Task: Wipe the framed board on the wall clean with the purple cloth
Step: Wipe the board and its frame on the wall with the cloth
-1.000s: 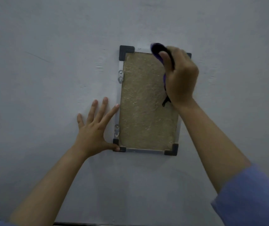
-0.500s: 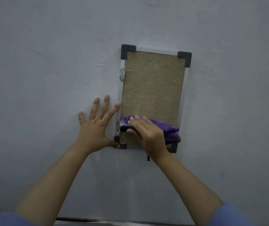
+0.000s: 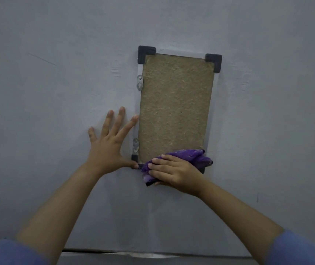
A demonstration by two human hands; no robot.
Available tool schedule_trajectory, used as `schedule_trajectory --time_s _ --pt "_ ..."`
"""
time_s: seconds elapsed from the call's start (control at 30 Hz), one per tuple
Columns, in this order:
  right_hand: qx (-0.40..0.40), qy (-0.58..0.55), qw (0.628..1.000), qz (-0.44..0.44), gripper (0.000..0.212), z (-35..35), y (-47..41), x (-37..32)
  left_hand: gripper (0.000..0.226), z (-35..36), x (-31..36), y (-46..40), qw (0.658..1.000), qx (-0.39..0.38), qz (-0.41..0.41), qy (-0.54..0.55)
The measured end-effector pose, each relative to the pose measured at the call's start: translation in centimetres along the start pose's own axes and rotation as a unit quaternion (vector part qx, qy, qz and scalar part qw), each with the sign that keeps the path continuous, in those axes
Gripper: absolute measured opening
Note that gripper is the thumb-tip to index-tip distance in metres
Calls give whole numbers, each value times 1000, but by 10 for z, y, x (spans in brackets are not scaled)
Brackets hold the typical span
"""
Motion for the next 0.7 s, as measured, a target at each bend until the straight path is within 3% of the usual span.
schedule_trajectory --time_s 0.3,0.37,0.47,0.53,0.6,0.7 --pt "-60 60 996 -5 40 -50 64 7 132 -1 1 1 1000 7 5 -13" --pt "-34 72 996 42 38 -59 75 1 132 -2 1 2 1000 12 6 -22" --pt "35 71 977 197 35 -73 84 -1 132 0 3 3 999 24 5 -24" --pt "89 5 929 360 37 -79 87 1 131 0 4 4 999 31 5 -20" --pt "170 -57 848 498 36 -81 91 -1 125 3 7 10 999 44 0 5" --pt "262 -89 753 598 35 -72 88 -11 104 9 19 33 992 97 -16 83"
Point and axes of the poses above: each hand's wrist, its own y-axis away from the middle knuckle, its own z-axis out of the palm, x = y × z, the point moved 4 cm from there along -y, towards the middle knuckle, and after that the axes turned 5 degrees about x, right-handed, at the moved point
